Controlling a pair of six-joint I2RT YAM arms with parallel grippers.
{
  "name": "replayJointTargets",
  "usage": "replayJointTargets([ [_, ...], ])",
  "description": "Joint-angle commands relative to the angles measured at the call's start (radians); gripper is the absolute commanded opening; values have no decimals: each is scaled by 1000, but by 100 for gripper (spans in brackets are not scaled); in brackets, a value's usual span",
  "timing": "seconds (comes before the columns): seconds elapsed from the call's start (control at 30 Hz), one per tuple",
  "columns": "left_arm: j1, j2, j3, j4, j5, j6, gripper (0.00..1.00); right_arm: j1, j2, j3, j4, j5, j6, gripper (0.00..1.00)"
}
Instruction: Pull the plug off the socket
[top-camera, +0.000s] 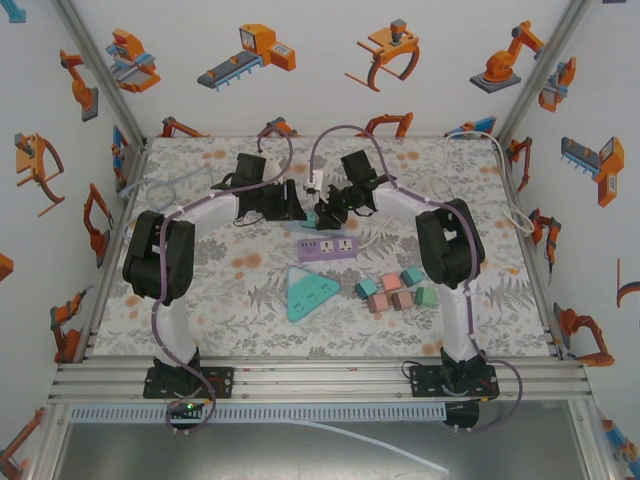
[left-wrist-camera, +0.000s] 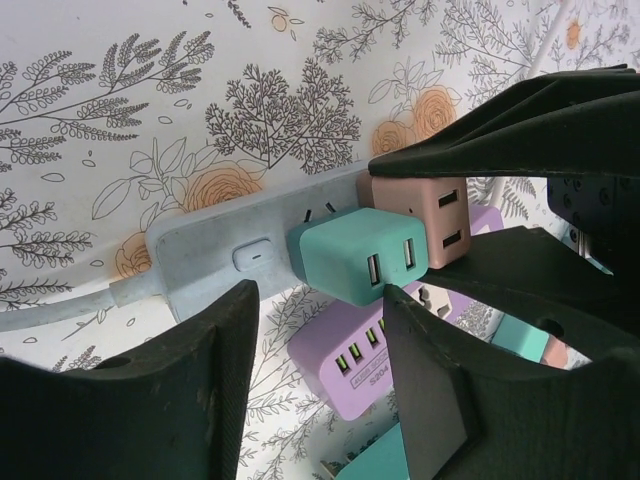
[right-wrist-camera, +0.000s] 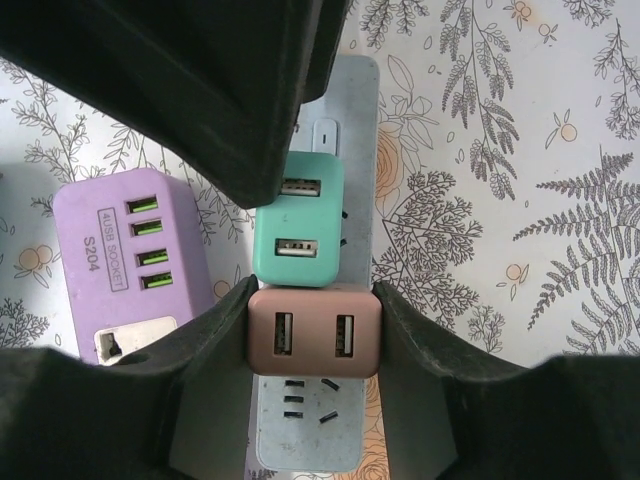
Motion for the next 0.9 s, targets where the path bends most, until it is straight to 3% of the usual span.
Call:
replayJointTargets([
  [0.0, 6, 44, 23, -6, -28, -5, 50, 6, 12, 34, 4, -50, 1, 36],
  [0.27, 7, 79, 1, 14, 2, -25, 50, 6, -30, 38, 25, -60, 1, 27],
  [0.6, 4, 122, -16, -65, -44, -23, 49, 14, -90, 36, 85, -79, 1, 23],
  [0.77, 3, 150, -16, -62, -53, -22, 46, 40, -103, 64, 8, -45, -128, 20],
  [0.87, 3, 158, -16, -62, -61, -21, 45, 43, -105, 79, -4, -62, -130, 19],
])
